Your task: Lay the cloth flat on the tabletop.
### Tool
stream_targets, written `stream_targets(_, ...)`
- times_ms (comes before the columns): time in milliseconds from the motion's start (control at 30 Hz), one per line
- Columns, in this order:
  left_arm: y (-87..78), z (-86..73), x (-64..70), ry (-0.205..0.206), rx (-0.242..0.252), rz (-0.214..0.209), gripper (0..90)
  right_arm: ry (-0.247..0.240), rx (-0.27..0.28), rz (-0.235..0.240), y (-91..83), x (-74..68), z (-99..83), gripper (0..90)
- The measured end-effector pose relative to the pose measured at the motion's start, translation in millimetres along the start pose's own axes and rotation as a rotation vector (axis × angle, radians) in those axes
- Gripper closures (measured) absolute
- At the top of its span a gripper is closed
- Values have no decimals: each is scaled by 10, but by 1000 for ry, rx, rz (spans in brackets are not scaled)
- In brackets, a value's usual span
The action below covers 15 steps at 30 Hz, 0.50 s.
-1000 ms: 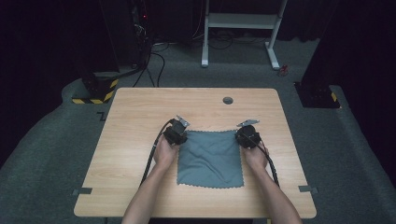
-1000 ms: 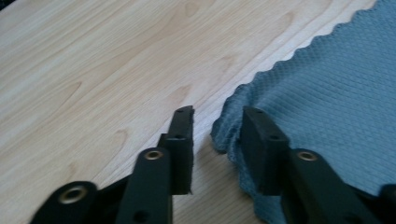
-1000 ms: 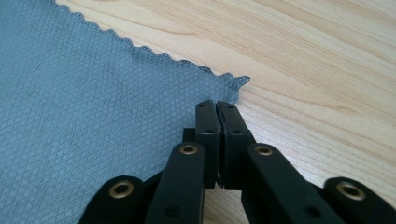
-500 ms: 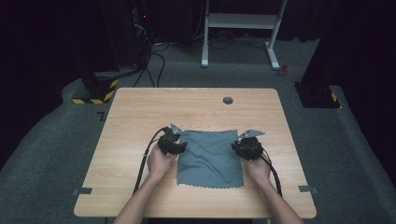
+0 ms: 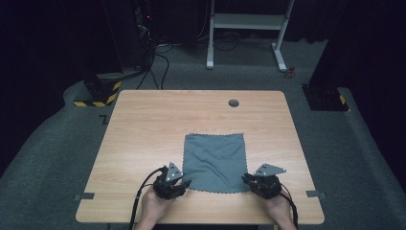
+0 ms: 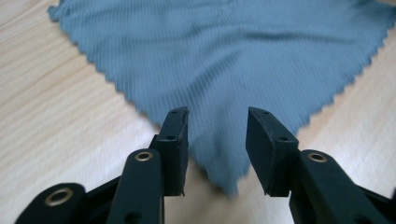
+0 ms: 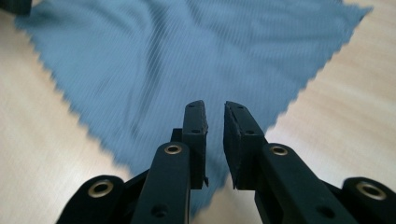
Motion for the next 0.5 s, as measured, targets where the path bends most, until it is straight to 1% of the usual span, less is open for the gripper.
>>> stream_targets(67,-37,-49,20,-10,-17,-5,626,-9,-19,-9,-43,-56,-95,774)
stream_targets(100,-45,-69,31,-7,-23,-10,636,-10,-19,-8,-56,-68,-131,770)
stream_targets(133,-43,-80,41,-12,-26,-17,646,0,-17,-4,-75,-78,-165,766)
stream_targets(233,-11,-103,63,-8,-46,-2,664,8,-12,-21,-105,-94,-204,750)
stream_targets(333,17,-113,82,-6,-62,-4,698,-8,-24,-30,-107,-114,-222,738)
stream_targets(400,14,-125,89,-2,-56,-3,726,-24,-32,-39,-108,-136,-238,733)
stream_targets(500,4,-134,63,-16,-54,-5,790,-16,-32,-35,-122,-147,-250,754)
Point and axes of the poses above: each handheld gripper's, and its own axes: y roughly forward along the jaws, z roughly out of its top, x roughly to its right, the point moved 1 cm from there along y, roughly forward along the jaws, and after that the axes turned 9 degrees about x, right-handed, at the moved point
